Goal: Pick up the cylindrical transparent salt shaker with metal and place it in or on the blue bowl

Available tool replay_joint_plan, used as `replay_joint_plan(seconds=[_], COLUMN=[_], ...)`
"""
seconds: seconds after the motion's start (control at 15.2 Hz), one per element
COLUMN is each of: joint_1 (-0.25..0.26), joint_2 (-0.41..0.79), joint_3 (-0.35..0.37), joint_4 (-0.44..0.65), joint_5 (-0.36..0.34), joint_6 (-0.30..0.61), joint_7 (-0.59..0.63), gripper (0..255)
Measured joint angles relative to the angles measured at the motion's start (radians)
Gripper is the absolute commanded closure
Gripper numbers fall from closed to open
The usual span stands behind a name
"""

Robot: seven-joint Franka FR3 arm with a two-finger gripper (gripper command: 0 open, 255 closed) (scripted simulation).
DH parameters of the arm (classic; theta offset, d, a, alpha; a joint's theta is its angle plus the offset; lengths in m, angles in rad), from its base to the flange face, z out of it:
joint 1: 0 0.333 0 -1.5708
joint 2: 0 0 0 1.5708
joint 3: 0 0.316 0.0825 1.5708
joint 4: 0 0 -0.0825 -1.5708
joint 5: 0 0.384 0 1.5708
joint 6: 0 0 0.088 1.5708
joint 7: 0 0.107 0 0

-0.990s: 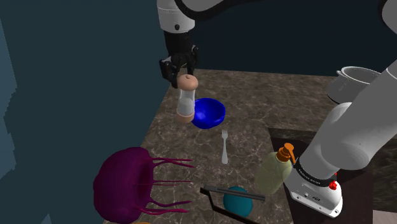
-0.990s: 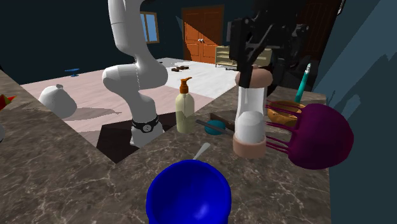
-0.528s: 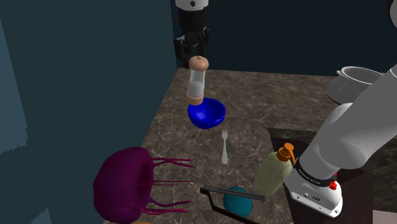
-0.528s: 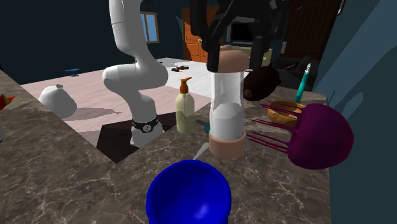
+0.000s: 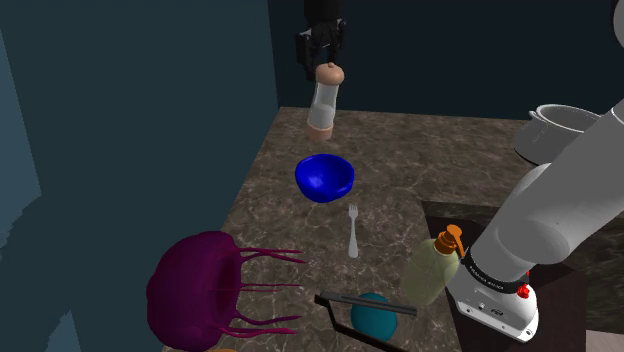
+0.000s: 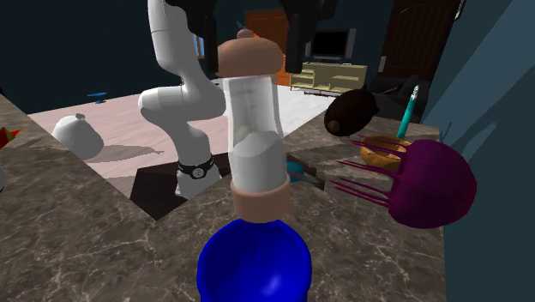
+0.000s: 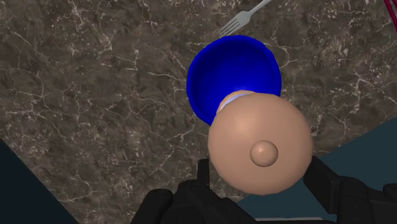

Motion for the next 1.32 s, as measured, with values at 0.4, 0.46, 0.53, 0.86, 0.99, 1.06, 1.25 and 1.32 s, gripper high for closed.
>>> replay_joint_plan(seconds=[0.4, 0.46, 0.53, 0.86, 0.99, 1.06, 1.25, 1.32], joint_1=[-0.001, 0.0, 0.0, 0.0, 0.001, 0.002, 0.002, 0.002], joint_2=[-0.02, -0.022, -0.027, -0.037, -0.038, -0.038, -0.037, -0.037], joint_3=[-0.003, -0.003, -0.003, -0.004, -0.003, -0.002, -0.002, -0.002], joint_4=[-0.096, -0.112, -0.131, -0.21, -0.238, -0.25, -0.29, -0.305], joint_5=[0.004, 0.005, 0.006, 0.008, 0.008, 0.008, 0.007, 0.007], joint_6=[0.076, 0.09, 0.104, 0.173, 0.201, 0.212, 0.253, 0.269], joint_7=[-0.003, -0.002, -0.002, -0.001, 0.001, 0.002, 0.004, 0.004], gripper=[255, 255, 255, 255, 255, 255, 255, 255])
